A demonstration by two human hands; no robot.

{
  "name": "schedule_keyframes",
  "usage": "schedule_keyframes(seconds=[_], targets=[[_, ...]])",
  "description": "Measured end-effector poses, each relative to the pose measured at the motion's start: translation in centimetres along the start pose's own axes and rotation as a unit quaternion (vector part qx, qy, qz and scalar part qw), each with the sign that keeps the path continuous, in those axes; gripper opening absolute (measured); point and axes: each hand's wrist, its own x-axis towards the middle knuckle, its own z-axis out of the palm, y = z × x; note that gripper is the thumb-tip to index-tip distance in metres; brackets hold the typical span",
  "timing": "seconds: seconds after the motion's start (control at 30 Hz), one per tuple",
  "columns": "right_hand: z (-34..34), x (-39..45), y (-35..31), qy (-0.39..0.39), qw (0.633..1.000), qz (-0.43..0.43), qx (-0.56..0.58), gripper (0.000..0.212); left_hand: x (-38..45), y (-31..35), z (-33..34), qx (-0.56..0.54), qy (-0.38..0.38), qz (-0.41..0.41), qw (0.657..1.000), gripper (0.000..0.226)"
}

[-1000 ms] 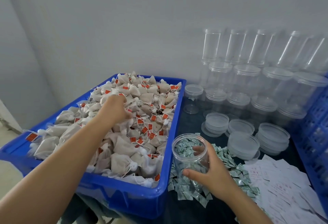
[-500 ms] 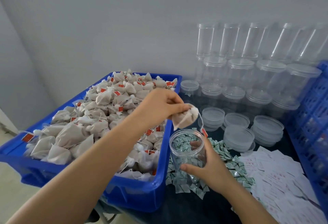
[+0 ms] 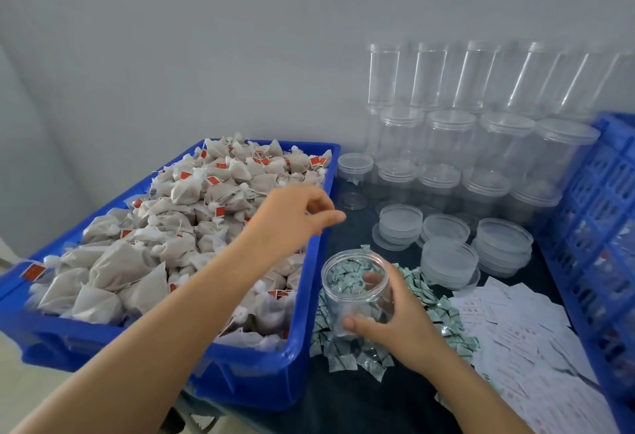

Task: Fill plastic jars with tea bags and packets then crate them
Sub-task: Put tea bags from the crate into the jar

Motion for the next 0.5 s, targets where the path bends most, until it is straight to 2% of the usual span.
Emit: schedule_keyframes(seconds=[0.07, 0.13, 0.2, 0.3, 0.37, 0.5], targets=[[0.1, 0.0, 0.1, -0.001, 1.000, 0.002, -0.003, 0.107, 0.2, -1.5, -0.6, 0.031, 0.028, -0.019, 0.999, 0.015], [0.3, 0.1, 0.1, -0.001, 1.000, 0.003, 0.003, 0.102, -0.1, -3.1, -0.5, 0.090, 0.014, -0.048, 0.995, 0.016], [0.4, 0.0, 0.1, -0.001, 1.000, 0.002, 0.016, 0.102, -0.9, -4.6, 0.1, 0.160, -0.049, -0.077, 0.983, 0.025], [0.4, 0.0, 0.2, -0.005, 1.000, 0.000, 0.021, 0.101, -2.3, -6.1, 1.0, 0.240, -0.174, -0.120, 0.947, 0.040], [0.4, 0.0, 0.2, -0.006, 1.000, 0.001, 0.022, 0.101, -3.0, -6.5, 1.0, 0.274, -0.240, -0.143, 0.921, 0.039], [0.3, 0.0, 0.3, -0.012, 1.000, 0.001, 0.016, 0.113, -3.3, -6.2, 0.4, 0.300, -0.318, -0.144, 0.888, 0.040]])
